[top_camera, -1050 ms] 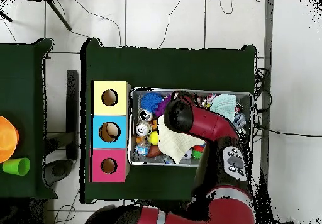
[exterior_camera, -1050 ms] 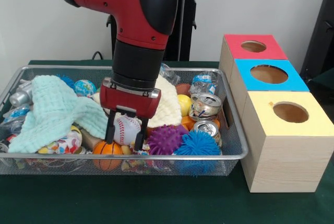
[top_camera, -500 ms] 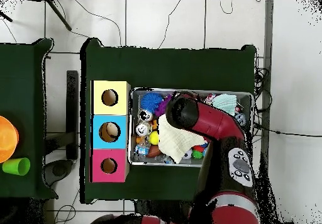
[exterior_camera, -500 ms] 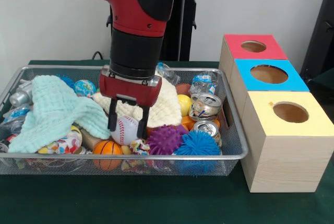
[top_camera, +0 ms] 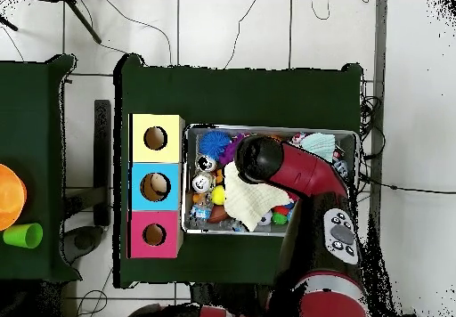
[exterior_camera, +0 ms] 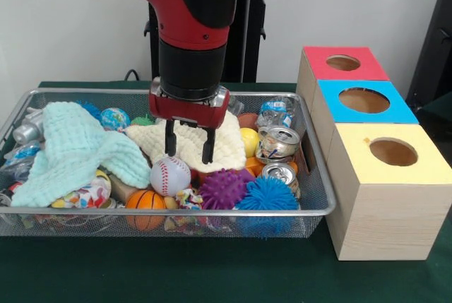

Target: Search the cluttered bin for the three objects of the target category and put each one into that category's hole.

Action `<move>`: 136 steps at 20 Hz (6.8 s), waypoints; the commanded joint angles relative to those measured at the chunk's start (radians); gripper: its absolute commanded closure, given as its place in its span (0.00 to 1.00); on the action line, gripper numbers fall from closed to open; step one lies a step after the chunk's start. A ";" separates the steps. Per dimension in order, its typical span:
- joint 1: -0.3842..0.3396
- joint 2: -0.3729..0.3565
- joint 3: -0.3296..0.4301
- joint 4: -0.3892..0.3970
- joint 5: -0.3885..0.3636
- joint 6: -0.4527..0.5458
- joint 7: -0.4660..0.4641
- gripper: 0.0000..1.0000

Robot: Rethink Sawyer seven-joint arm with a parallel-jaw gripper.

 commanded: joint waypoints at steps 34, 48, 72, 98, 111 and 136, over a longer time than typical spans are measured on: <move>-0.089 0.151 0.146 0.029 0.027 -0.060 0.131 0.00; -0.133 0.100 0.168 0.065 0.037 -0.045 0.152 0.00; -0.031 0.332 0.037 -0.155 0.142 -0.144 0.316 0.00; -0.094 0.277 0.037 -0.125 0.148 -0.216 0.324 1.00; -0.060 0.265 0.008 -0.082 0.138 -0.282 0.355 1.00; 0.032 0.242 -0.142 -0.165 0.221 0.044 0.407 1.00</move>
